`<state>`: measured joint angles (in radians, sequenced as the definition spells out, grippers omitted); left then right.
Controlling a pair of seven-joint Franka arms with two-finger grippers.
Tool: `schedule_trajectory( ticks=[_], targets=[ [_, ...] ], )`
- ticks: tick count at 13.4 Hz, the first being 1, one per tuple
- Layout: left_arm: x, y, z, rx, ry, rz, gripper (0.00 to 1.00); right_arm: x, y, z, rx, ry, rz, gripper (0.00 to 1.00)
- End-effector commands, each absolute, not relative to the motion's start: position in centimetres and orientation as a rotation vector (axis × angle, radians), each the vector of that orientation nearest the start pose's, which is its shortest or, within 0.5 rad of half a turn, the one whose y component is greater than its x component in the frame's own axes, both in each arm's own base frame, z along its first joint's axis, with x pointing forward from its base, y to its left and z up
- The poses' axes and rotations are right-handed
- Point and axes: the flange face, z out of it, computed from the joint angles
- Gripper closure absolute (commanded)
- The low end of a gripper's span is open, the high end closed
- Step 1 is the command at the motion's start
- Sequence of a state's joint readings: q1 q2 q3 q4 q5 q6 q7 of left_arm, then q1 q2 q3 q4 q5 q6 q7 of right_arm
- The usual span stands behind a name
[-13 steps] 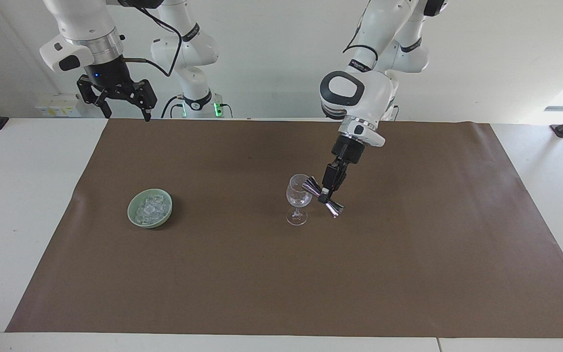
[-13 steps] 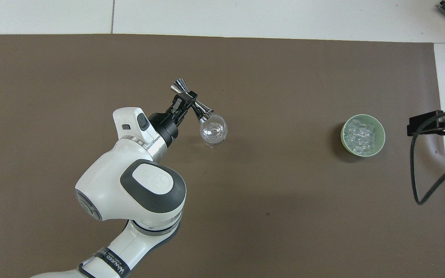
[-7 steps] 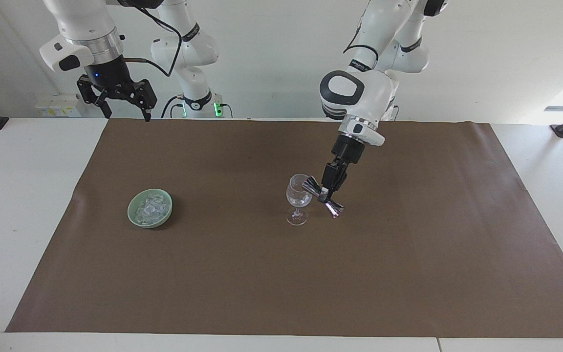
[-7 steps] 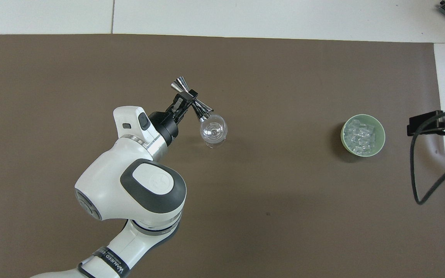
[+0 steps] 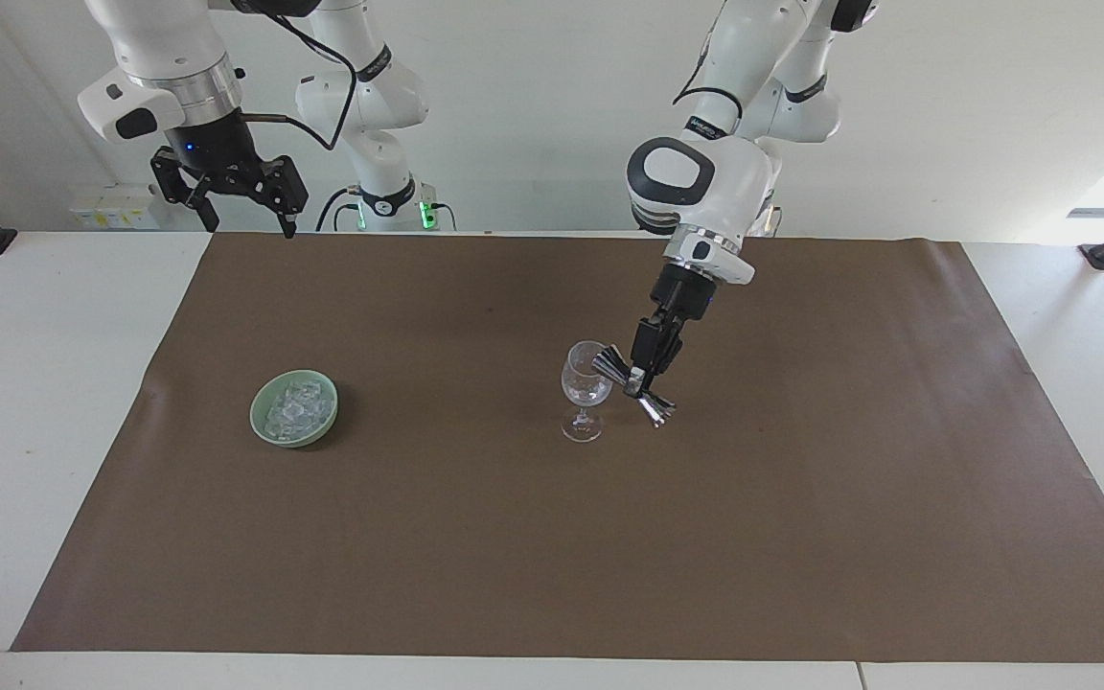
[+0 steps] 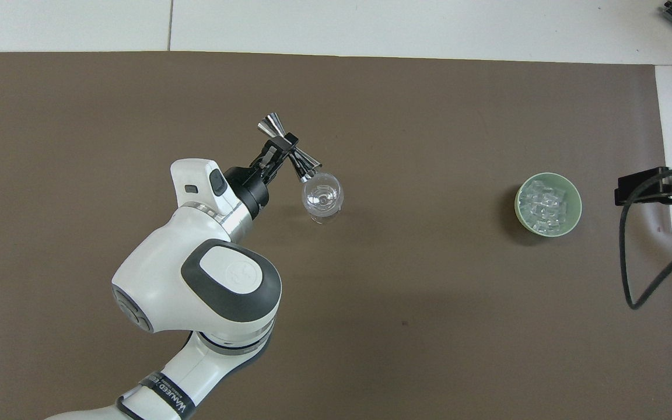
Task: Pour wine and add ice with both arms
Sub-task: 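Hold the jigger tilted over the glass to pour it out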
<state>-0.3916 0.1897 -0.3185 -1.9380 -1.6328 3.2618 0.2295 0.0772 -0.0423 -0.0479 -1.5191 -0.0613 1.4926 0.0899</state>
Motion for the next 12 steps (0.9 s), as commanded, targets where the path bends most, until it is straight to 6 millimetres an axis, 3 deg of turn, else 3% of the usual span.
schedule_trajectory(
  ticks=[1, 12],
  targets=[
    [51.90, -29.98, 44.12, 2.045, 0.843, 0.714, 1.00, 52.77, 0.71, 66.60, -3.179, 0.086, -0.023, 0.00],
    [51.10, -30.85, 44.26, 2.060, 0.832, 0.747, 1.00, 52.77, 0.63, 66.60, -3.179, 0.089, -0.022, 0.00]
  ],
)
